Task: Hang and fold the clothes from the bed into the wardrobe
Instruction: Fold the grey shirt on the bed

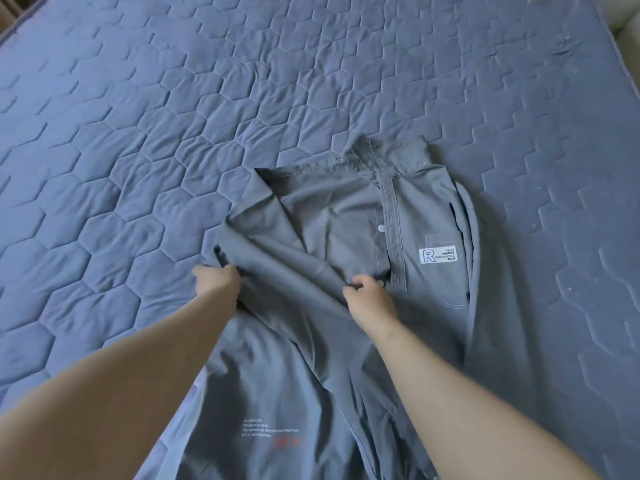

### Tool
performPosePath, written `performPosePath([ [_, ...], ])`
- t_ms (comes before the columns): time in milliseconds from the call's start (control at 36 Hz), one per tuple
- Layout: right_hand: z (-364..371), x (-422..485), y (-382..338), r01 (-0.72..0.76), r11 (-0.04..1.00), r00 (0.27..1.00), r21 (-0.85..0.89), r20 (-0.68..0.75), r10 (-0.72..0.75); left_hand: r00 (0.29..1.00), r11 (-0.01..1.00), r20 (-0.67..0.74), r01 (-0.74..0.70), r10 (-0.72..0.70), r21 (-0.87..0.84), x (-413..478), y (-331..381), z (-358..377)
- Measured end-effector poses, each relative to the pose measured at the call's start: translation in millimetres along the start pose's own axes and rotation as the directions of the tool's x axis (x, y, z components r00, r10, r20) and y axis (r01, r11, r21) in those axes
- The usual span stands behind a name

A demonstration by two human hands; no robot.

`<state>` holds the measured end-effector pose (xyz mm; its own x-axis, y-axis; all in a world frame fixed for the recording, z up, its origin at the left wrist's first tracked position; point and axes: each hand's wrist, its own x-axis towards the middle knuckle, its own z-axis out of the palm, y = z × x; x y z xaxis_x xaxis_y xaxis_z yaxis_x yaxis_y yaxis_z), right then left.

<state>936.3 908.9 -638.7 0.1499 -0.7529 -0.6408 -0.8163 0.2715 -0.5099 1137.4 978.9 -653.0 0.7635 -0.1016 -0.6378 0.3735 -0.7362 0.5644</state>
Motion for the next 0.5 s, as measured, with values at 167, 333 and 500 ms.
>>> performPosePath([
  [167,20.1,36.4,-50.2,0.116,0.991,0.993,-0.070,0.004,-0.116,1.000,0.990,-0.016,-0.004,0.002,-0.142,39.2,9.1,-3.4],
  [333,49.0,68.7,-87.1,0.116,0.993,0.993,-0.036,0.024,-0.115,0.985,0.902,0.116,0.166,-0.130,-0.399,68.1,1.7,-7.8],
  [500,59.2,96.0,-88.7,0.030,0.981,0.992,-0.190,0.126,-0.006,0.881,0.840,0.468,0.304,-0.069,-0.449,73.1,3.6,-18.4],
])
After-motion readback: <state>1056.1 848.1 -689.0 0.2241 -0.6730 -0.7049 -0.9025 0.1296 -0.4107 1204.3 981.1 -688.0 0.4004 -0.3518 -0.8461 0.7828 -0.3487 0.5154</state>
